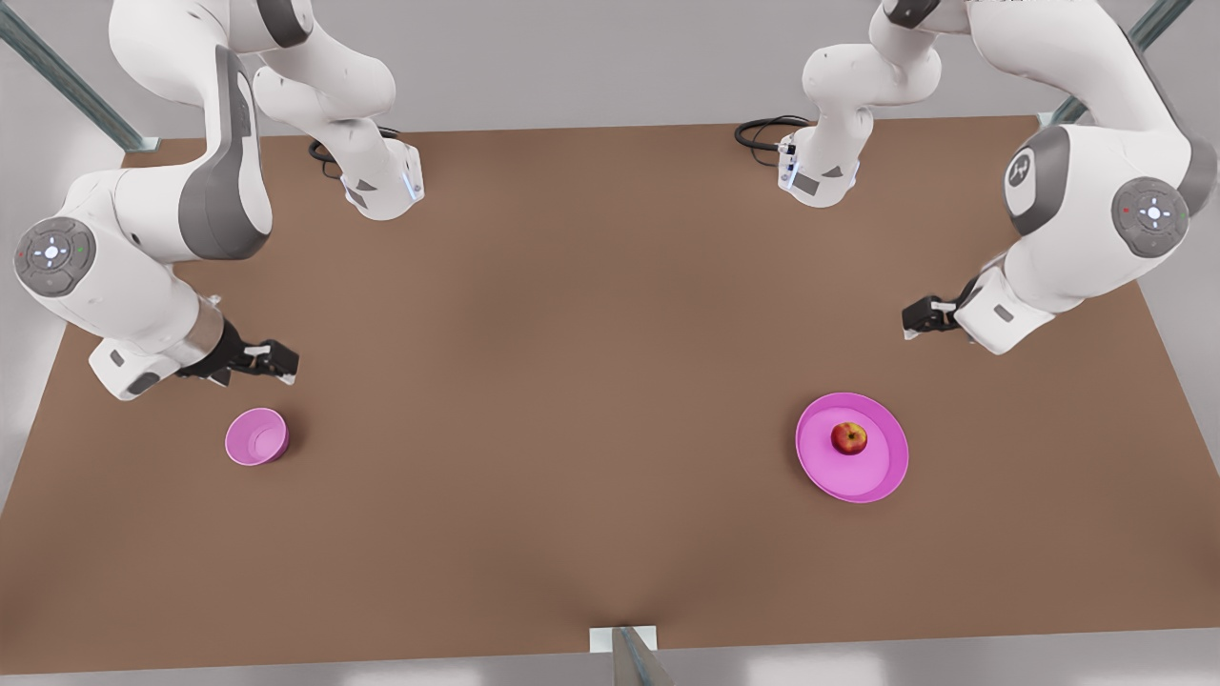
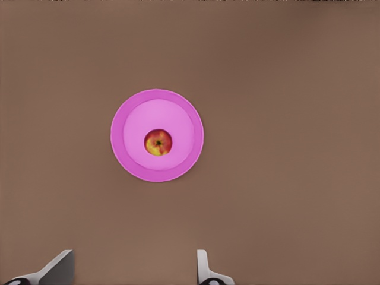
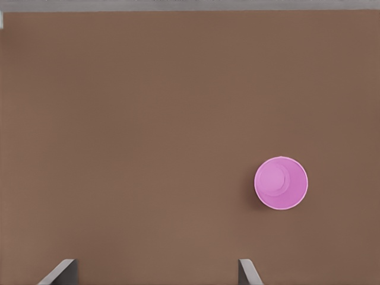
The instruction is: Use the left arm to pick up the apple from the plate, transfer it to the gripper of the right arm, and then use the right arm to place it into the bowl
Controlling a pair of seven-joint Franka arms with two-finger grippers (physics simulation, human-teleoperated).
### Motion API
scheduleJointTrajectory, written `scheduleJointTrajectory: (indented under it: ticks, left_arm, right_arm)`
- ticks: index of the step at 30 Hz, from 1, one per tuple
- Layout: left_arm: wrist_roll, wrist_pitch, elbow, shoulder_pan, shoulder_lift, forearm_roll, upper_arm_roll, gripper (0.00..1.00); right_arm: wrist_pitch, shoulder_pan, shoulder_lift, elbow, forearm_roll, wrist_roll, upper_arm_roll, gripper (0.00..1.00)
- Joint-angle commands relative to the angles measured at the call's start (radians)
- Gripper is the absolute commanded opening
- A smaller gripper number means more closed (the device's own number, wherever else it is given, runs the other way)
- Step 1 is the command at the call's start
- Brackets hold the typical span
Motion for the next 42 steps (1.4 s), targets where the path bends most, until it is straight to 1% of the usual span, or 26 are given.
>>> scheduleJointTrajectory:
  ticks: [1, 2, 3, 4, 5, 6, 7, 9, 10, 11, 13, 16, 18, 24, 34, 42]
  left_arm:
    - [0.09, 0.084, 0.0, 0.0, 0.007, 0.004, 0.0, 1.0]
    - [0.087, 0.121, 0.0, -0.001, 0.038, 0.001, -0.008, 1.0]
    - [0.084, 0.176, 0.0, -0.006, 0.106, 0.001, -0.026, 1.0]
    - [0.075, 0.291, -0.007, -0.027, 0.177, -0.013, -0.026, 1.0]
    - [0.061, 0.36, -0.027, -0.03, 0.238, -0.013, -0.026, 1.0]
    - [0.06, 0.423, -0.043, -0.03, 0.267, -0.013, -0.026, 1.0]
    - [0.043, 0.53, -0.067, -0.042, 0.313, -0.01, -0.025, 1.0]
    - [-0.005, 0.639, -0.092, -0.052, 0.362, -0.003, -0.023, 1.0]
    - [-0.005, 0.658, -0.092, -0.046, 0.379, -0.003, -0.023, 1.0]
    - [-0.005, 0.704, -0.118, -0.043, 0.403, -0.003, -0.02, 1.0]
    - [-0.002, 0.828, -0.222, -0.029, 0.396, -0.003, -0.02, 1.0]
    - [0.034, 0.891, -0.337, -0.017, 0.357, 0.024, -0.02, 1.0]
    - [0.078, 0.89, -0.376, -0.007, 0.339, 0.026, -0.02, 1.0]
    - [0.193, 0.888, -0.403, 0.013, 0.35, 0.032, 0.001, 1.0]
    - [0.193, 0.937, -0.408, 0.011, 0.437, 0.04, 0.009, 1.0]
    - [0.193, 0.974, -0.466, 0.011, 0.435, 0.04, 0.009, 1.0]
  right_arm:
    - [0.035, 0.0, -0.001, 0.001, 0.001, 0.046, 0.0, 1.0]
    - [0.033, 0.0, -0.001, 0.001, 0.001, 0.046, 0.0, 1.0]
    - [0.035, 0.0, -0.002, 0.001, 0.001, 0.046, 0.0, 1.0]
    - [0.035, 0.0, -0.001, 0.001, 0.001, 0.046, 0.0, 1.0]
    - [0.035, 0.0, -0.002, 0.001, 0.001, 0.046, 0.0, 1.0]
    - [0.033, 0.0, -0.001, 0.0, 0.002, 0.046, 0.0, 1.0]
    - [0.035, -0.001, -0.001, 0.0, 0.001, 0.046, 0.0, 1.0]
    - [0.035, 0.0, 0.004, 0.0, 0.001, 0.044, 0.0, 1.0]
    - [0.033, 0.0, 0.004, 0.001, 0.001, 0.044, 0.0, 1.0]
    - [0.033, 0.0, 0.004, 0.0, 0.001, 0.044, 0.0, 1.0]
    - [0.033, -0.005, 0.011, -0.002, 0.001, 0.031, -0.003, 1.0]
    - [0.035, -0.017, 0.018, -0.002, 0.001, 0.009, -0.003, 1.0]
    - [0.033, -0.015, 0.019, -0.002, 0.001, 0.009, -0.002, 1.0]
    - [0.033, -0.009, 0.019, -0.005, 0.001, 0.02, 0.003, 1.0]
    - [0.033, -0.017, 0.019, -0.005, 0.001, 0.006, -0.002, 1.0]
    - [0.033, -0.014, 0.019, -0.002, 0.001, 0.003, 0.0, 1.0]
